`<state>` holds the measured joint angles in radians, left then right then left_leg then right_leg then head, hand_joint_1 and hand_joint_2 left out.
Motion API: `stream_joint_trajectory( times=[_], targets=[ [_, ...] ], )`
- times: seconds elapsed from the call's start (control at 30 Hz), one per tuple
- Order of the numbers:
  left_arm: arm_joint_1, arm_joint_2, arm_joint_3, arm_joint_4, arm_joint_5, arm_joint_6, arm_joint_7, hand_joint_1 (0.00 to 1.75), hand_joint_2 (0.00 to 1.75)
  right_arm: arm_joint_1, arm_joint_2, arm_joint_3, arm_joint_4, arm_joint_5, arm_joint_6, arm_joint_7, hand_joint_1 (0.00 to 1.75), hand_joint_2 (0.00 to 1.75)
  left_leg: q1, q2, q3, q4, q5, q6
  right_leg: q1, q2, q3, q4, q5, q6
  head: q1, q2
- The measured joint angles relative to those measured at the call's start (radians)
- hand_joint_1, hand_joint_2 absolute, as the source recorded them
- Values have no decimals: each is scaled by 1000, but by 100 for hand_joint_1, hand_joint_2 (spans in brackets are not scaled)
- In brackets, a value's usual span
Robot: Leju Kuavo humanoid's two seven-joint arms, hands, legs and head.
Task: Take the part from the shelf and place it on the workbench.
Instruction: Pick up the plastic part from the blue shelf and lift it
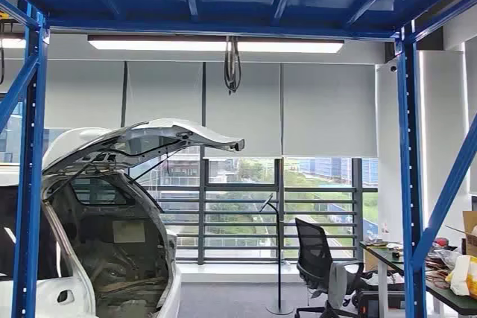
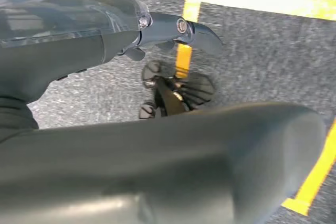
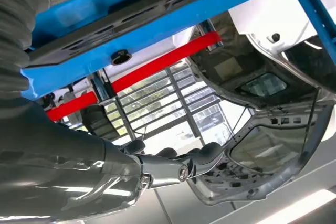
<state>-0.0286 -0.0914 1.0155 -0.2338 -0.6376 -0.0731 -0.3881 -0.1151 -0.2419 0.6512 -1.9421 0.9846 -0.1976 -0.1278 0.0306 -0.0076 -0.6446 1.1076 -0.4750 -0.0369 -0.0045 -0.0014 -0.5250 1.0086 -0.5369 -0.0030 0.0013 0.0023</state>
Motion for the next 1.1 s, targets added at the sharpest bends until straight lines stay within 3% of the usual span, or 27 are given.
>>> stream_joint_trajectory(
  times=[0.03, 0.1, 0.23, 0.3, 0.37, 0.4, 0.43, 0.47, 0.53, 0.57, 0.6, 0.67, 0.77, 0.83, 0.9, 0.93, 0.97, 1.03, 1.1],
  targets=[
    [0, 0, 0, 0, -1, 0, 0, 0, 0, -1, 0, 0, 1, 0, -1, 0, 0, 175, -3, 0, 7, -12, 1, 0, 2, 0, 3, 1, -4, 4, 0, 0],
    [-2, 0, 0, 0, -2, 0, -2, 0, 0, -1, 1, 2, 2, -1, -2, 0, 0, 175, -6, 1, 22, -44, 0, 10, 3, 1, 6, 3, -11, 15, 0, 0],
    [-1, 5, 0, 0, -5, 2, -4, 0, 0, -3, 3, 7, 5, -3, -6, 1, 0, 175, -14, 1, 36, -57, -21, 45, -3, 1, 9, 14, -30, 35, 0, 0],
    [-2, 7, 0, 0, -7, 3, -4, 0, 0, -3, 4, 9, 6, -3, -9, 1, 0, 175, -14, 1, 46, -59, -28, 58, -5, 1, -31, 99, -66, 40, 0, 0],
    [-4, 9, 0, 0, -10, 3, -4, 0, 0, -2, 4, 10, 8, -4, -10, 1, 0, 175, -18, 0, 56, -59, -37, 66, -5, 1, -117, 239, -108, 39, 0, 0],
    [-4, 9, 0, 0, -11, 3, -4, 0, 0, -1, 4, 11, 9, -4, -10, 1, 0, 175, -21, 0, 61, -59, -42, 68, -4, 1, -154, 288, -112, 38, 0, 0],
    [-3, 9, 0, 0, -12, 3, -4, 0, 0, -1, 4, 12, 10, -4, -10, 1, 0, 175, -23, -1, 69, -59, -48, 69, -3, 1, -175, 301, -96, 35, 0, 0],
    [-2, 9, 0, 0, -12, 3, -4, 0, 0, -1, 4, 12, 11, -4, -11, 1, 0, 175, -25, -2, 79, -59, -55, 69, -1, 2, -175, 273, -60, 31, -1, 0],
    [-2, 10, 0, 0, -12, 3, -5, 0, 0, -1, 5, 12, 11, -4, -11, 1, 0, 175, -26, -4, 100, -60, -70, 66, 8, 2, -137, 151, 28, 18, 0, 0],
    [-3, 10, 0, 0, -12, 3, -5, 0, 0, -2, 6, 12, 12, -4, -12, 1, 0, 175, -26, -5, 107, -62, -76, 63, 14, 2, -118, 98, 56, 12, 0, 0],
    [-5, 9, 1, 0, -13, 3, -6, 0, 0, -2, 6, 12, 12, -4, -13, 1, 0, 175, -24, -6, 110, -63, -80, 59, 19, 2, -105, 63, 65, 5, -1, 0],
    [-6, 9, 1, 0, -14, 2, -7, 0, 0, -1, 7, 12, 13, -4, -15, 2, 0, 175, -22, -5, 110, -70, -82, 50, 26, 4, -97, 43, 56, -3, -2, 1],
    [-6, 10, 1, 0, -15, 3, -9, 0, 0, 6, 8, 11, 10, 4, -30, 9, 0, 175, -24, -2, 115, -66, -94, 37, 18, 5, -72, 9, 55, -12, -2, 1],
    [-6, 11, 3, 0, -16, 2, -12, 0, 0, 15, 9, 4, 8, 25, -49, 24, 0, 175, -23, -1, 70, 22, -129, 30, 12, 1, -50, -8, 52, -17, -2, 0],
    [-4, 11, 6, 0, -18, 1, -14, 0, 0, 33, 9, -12, 7, 59, -69, 48, 0, 175, -19, -1, -11, 144, -160, 23, 11, -2, -35, -10, 41, -19, -2, 0],
    [-1, 11, 9, 0, -20, 1, -14, 0, 0, 44, 9, -22, 7, 81, -77, 60, 0, 175, -16, -1, -39, 175, -155, 19, 11, -2, -27, -10, 34, -19, -2, 0],
    [2, 12, 12, 0, -23, 1, -15, 0, 0, 56, 9, -33, 6, 105, -85, 74, 0, 175, -13, -1, -48, 170, -130, 16, 10, -1, -17, -10, 27, -17, -2, 0],
    [5, 11, 17, 0, -28, 2, -16, 0, 0, 76, 9, -56, 2, 162, -92, 105, 0, 175, -8, 0, -20, 68, -44, 10, 6, 1, 5, -8, 11, -10, -2, 0],
    [2, 11, 21, 0, -33, 2, -19, 0, 0, 93, 9, -81, -1, 220, -93, 139, 0, 175, -9, 1, 18, -30, 6, 13, 7, 3, 19, -3, -5, 4, -2, 0]
  ],
)
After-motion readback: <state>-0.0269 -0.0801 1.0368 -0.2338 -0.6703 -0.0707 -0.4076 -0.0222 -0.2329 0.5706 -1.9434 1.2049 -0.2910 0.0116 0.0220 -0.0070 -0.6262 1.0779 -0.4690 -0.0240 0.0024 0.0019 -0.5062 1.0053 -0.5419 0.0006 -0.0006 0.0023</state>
